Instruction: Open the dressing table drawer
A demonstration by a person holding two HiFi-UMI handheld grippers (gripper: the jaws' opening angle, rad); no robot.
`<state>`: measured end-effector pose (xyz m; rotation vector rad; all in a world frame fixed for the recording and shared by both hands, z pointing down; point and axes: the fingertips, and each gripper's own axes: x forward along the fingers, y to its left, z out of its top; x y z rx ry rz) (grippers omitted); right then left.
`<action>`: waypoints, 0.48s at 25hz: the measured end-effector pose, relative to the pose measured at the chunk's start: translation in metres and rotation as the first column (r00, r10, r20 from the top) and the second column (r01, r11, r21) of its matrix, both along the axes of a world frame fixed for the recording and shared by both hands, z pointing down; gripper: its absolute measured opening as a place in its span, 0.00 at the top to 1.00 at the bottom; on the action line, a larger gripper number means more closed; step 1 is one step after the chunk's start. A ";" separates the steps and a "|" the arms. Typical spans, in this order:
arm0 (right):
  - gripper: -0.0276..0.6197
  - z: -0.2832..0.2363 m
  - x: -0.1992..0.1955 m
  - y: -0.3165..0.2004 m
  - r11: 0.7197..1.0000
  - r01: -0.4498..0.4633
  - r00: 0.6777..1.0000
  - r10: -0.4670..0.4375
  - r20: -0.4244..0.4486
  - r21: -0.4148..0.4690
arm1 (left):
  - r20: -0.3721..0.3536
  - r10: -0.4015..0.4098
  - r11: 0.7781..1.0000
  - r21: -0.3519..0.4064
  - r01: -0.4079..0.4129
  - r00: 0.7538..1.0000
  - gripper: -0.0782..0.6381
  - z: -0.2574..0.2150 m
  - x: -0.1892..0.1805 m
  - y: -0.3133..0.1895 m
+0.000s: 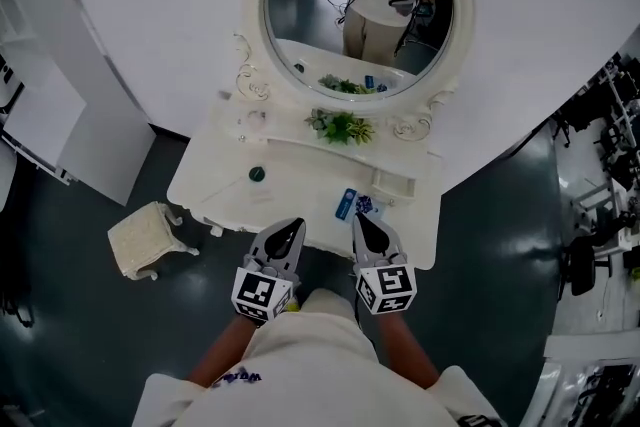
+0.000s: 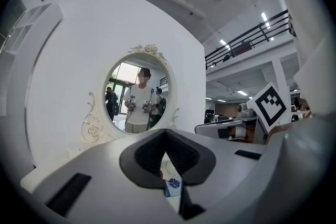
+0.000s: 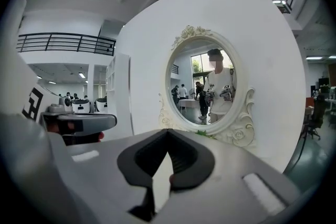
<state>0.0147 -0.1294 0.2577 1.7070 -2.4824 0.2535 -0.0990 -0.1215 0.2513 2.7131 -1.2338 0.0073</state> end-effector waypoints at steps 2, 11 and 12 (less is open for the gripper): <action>0.94 0.000 0.000 0.005 1.000 -0.008 1.000 0.008 -0.002 -0.003 | -0.001 0.010 1.000 -0.003 -0.010 1.000 0.88 0.002 -0.002 0.004; 0.94 -0.006 -0.011 0.020 1.000 -0.022 0.999 0.022 -0.033 -0.017 | -0.006 0.009 1.000 -0.004 -0.009 1.000 0.88 -0.001 -0.025 0.011; 0.94 -0.006 -0.012 0.020 1.000 -0.020 0.999 0.019 -0.037 -0.022 | -0.008 0.008 1.000 0.001 -0.008 1.000 0.88 -0.004 -0.026 0.013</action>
